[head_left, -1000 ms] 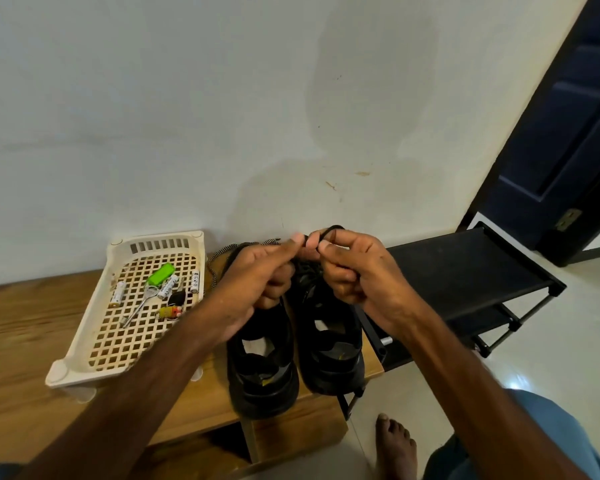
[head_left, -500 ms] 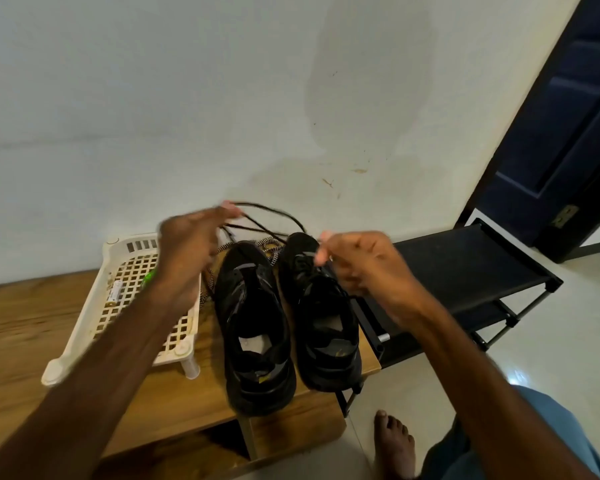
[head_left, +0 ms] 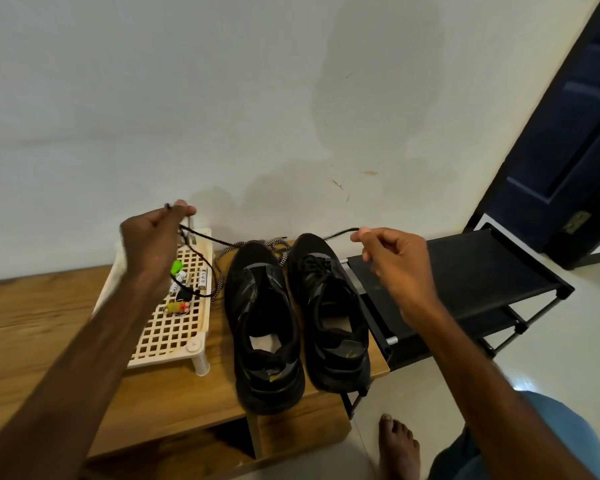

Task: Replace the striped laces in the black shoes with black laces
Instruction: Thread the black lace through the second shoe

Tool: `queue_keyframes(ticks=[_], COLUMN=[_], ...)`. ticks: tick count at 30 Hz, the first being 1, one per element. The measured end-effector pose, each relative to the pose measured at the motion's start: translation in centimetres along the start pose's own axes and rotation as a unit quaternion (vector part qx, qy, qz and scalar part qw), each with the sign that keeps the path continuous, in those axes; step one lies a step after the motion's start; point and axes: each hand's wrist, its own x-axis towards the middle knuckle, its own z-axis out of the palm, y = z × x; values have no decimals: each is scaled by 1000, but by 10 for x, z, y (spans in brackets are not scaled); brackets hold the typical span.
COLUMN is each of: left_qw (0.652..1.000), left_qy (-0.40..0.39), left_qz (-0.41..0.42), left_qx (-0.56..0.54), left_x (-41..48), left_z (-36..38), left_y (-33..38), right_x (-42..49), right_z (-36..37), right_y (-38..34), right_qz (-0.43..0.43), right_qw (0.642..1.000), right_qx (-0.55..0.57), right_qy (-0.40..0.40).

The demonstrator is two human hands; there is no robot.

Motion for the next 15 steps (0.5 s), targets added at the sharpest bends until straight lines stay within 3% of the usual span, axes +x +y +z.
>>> queue_keyframes(ticks=[4, 7, 12, 15], left_qw=[987, 976, 982, 978], left_qy=[-120, -141, -137, -165], left_qz=[106, 167, 127, 120], left_qx=[25, 11, -12, -34], left_x=[-23, -30, -20, -17], left_z=[18, 29, 27, 25], left_y=[8, 12, 5, 0], right_x=[-5, -8, -12, -9], right_z=[15, 23, 30, 33], right_y=[-2, -4, -6, -13], right_qz=[-58, -47, 10, -33], right_qw=[995, 995, 989, 986], right_qx=[-78, -67, 82, 135], right_qy=[-2, -60, -122, -97])
